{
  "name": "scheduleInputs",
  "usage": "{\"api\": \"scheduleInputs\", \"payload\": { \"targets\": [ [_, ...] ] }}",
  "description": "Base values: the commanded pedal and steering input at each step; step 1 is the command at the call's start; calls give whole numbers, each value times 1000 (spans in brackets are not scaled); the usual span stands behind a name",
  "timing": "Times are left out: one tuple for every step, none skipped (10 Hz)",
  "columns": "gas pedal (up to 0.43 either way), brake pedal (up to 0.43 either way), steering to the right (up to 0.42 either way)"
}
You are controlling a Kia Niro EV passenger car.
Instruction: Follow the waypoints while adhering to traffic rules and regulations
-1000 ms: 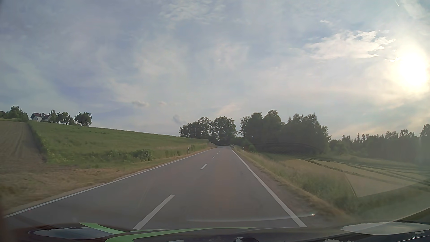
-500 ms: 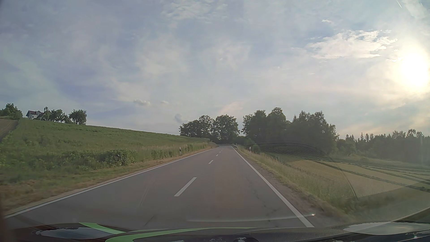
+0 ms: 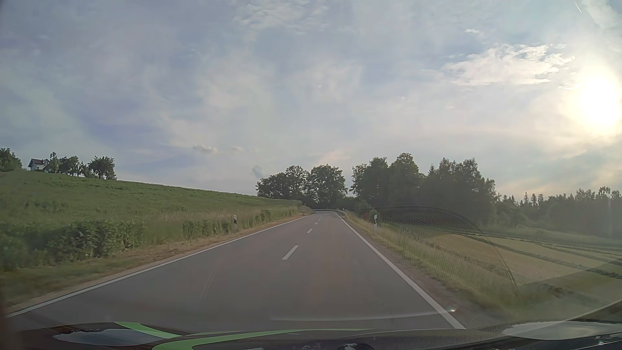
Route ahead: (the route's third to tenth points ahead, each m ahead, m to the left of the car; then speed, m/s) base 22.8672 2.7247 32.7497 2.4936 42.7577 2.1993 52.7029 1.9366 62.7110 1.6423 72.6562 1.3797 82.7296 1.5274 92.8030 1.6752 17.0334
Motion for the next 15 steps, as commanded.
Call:
{"api": "scheduleInputs", "payload": {
  "targets": [
    [390,0,1],
    [390,0,2],
    [370,0,3],
    [370,0,4],
    [370,0,4],
    [370,0,4],
    [370,0,3],
    [370,0,2],
    [370,0,2],
    [370,0,2],
    [370,0,2],
    [370,0,2],
    [339,0,2],
    [339,0,2],
    [339,0,0]
  ]
}}
